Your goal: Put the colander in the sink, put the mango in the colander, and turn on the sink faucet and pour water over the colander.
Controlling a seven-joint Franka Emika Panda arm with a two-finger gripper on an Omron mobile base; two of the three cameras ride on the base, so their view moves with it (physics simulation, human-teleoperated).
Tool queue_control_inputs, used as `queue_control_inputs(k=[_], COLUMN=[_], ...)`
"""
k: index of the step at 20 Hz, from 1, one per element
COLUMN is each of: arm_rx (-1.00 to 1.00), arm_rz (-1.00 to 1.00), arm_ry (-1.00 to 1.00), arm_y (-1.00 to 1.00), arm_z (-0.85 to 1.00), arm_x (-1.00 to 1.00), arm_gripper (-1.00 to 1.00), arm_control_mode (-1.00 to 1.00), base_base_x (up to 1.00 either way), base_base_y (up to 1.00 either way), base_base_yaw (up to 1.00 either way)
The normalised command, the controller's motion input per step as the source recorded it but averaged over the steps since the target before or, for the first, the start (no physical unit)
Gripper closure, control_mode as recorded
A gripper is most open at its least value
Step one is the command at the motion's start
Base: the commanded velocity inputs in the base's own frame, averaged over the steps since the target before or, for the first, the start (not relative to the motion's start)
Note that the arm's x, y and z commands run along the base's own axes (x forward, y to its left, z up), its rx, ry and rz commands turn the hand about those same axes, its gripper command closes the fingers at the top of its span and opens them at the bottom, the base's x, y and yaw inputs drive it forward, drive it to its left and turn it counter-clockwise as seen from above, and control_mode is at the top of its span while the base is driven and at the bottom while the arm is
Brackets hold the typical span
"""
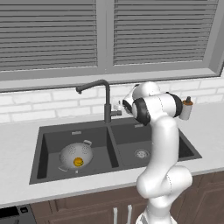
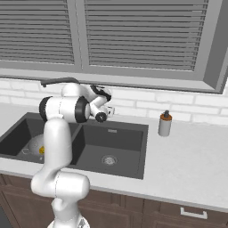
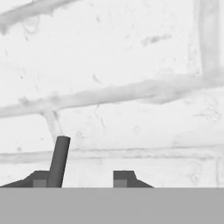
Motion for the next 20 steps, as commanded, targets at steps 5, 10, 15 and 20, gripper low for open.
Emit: queue_control_inputs(k=[5,10,15,20], arm_rx=[0.07,0.04,0.02,0.04], arm_rz=[-0.02,-0.02,-0.03,-0.02], arm_ry=[0.07,0.03,0.0,0.0], arm_y=[-0.81,-0.7,-0.6,-0.6], arm_z=[-0.02,-0.07,-0.07,-0.01], arm_x=[-0.04,-0.18,-0.34,-0.46], arm_gripper=[1.0,1.0,1.0,1.0], arm_control_mode=[-1.0,-1.0,-1.0,-1.0], base_base_x=[0.0,0.0,0.0,0.0], base_base_y=[0.0,0.0,0.0,0.0], base_base_yaw=[0.0,0.0,0.0,0.0])
